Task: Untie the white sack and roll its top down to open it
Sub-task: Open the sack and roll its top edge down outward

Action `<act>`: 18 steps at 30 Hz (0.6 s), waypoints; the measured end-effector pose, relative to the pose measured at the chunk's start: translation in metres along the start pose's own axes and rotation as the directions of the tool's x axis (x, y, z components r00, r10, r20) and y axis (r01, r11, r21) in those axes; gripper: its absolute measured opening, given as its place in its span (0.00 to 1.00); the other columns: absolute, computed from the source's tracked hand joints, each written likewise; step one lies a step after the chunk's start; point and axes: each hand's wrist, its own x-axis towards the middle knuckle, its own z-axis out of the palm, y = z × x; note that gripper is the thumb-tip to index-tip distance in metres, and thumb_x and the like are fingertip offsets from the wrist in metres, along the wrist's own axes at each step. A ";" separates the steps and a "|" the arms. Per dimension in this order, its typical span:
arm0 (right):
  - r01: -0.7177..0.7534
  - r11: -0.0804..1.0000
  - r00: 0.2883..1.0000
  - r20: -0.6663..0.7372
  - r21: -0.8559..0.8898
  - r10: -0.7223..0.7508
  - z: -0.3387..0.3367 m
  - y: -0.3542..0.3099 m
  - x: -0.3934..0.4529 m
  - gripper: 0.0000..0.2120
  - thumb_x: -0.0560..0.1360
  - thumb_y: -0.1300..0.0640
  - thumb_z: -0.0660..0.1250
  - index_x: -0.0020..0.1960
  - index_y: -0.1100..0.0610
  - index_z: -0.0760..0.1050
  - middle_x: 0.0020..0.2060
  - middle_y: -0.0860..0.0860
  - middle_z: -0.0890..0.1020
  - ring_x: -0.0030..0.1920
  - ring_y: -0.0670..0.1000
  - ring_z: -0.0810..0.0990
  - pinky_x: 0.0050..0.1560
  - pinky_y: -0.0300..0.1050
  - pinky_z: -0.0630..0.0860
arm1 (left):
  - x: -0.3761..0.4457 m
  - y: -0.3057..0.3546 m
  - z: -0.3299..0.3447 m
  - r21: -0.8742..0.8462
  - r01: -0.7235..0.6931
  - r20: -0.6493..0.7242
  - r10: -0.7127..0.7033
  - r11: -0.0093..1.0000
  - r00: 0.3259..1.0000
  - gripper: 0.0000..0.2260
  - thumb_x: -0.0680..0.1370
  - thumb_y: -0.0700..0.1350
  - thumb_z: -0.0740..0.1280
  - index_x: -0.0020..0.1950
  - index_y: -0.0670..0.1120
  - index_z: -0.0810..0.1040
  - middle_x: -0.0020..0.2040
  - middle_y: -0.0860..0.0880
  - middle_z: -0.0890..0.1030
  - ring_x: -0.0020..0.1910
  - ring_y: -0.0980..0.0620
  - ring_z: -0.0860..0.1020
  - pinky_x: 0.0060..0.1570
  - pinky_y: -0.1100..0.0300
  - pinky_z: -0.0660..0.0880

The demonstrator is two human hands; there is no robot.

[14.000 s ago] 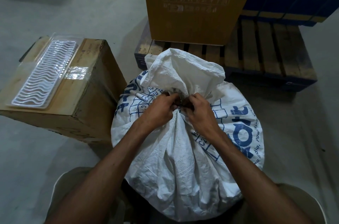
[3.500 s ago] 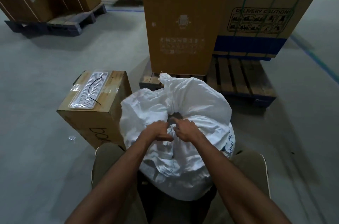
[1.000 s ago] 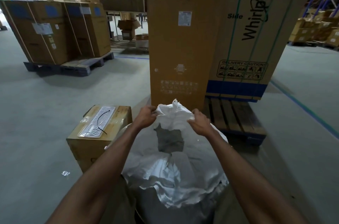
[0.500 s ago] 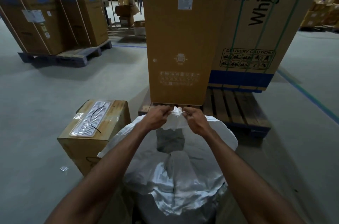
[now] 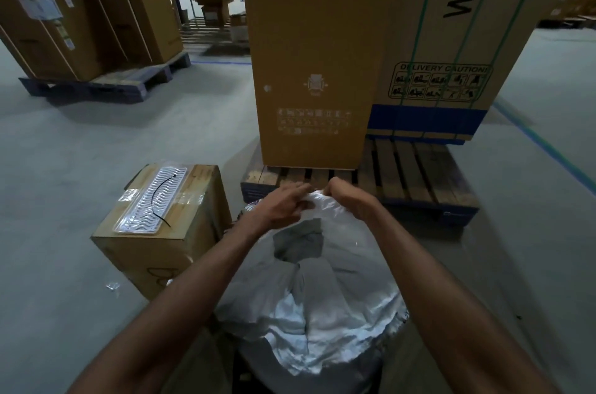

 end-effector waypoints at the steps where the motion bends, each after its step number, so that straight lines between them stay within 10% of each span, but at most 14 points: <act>1: 0.125 0.989 0.990 -0.048 -0.077 -0.129 0.003 0.002 0.002 0.11 0.82 0.56 0.57 0.43 0.56 0.73 0.40 0.55 0.75 0.39 0.53 0.71 0.42 0.50 0.69 | 0.002 -0.001 0.001 -0.082 0.055 0.007 -0.054 0.995 0.999 0.13 0.83 0.48 0.63 0.63 0.43 0.78 0.58 0.44 0.81 0.53 0.45 0.78 0.57 0.43 0.77; 5: 0.448 0.674 0.766 -0.137 -0.587 -0.628 0.017 0.036 0.000 0.17 0.83 0.42 0.59 0.59 0.52 0.79 0.51 0.49 0.82 0.48 0.50 0.79 0.49 0.50 0.76 | 0.005 -0.015 -0.006 -0.290 0.321 0.086 -0.310 0.902 0.947 0.19 0.83 0.50 0.60 0.54 0.36 0.82 0.50 0.38 0.82 0.44 0.44 0.77 0.49 0.47 0.74; 9: 0.424 0.472 0.675 -0.077 -0.773 -0.734 0.032 0.063 -0.002 0.14 0.84 0.47 0.59 0.60 0.55 0.77 0.49 0.52 0.82 0.46 0.52 0.81 0.42 0.45 0.72 | -0.002 -0.033 -0.014 -0.532 0.438 0.238 -0.368 0.725 0.899 0.18 0.81 0.52 0.60 0.50 0.40 0.83 0.47 0.42 0.82 0.42 0.47 0.77 0.50 0.50 0.75; 14: 0.312 0.893 0.912 -0.159 -0.325 -0.377 0.031 0.046 0.007 0.17 0.85 0.49 0.59 0.42 0.54 0.78 0.35 0.51 0.80 0.35 0.52 0.78 0.39 0.51 0.74 | 0.003 -0.038 0.004 0.006 0.329 0.205 -0.323 0.944 0.924 0.34 0.77 0.73 0.55 0.76 0.54 0.65 0.73 0.44 0.70 0.69 0.41 0.71 0.70 0.38 0.68; 18: 0.070 0.997 0.993 0.098 -0.027 -0.067 0.007 0.026 0.013 0.18 0.85 0.49 0.61 0.44 0.58 0.82 0.36 0.53 0.81 0.36 0.50 0.76 0.42 0.49 0.73 | 0.002 -0.026 0.014 0.100 -0.006 0.017 0.004 0.995 1.000 0.23 0.82 0.63 0.59 0.67 0.49 0.75 0.68 0.45 0.72 0.64 0.47 0.70 0.67 0.45 0.67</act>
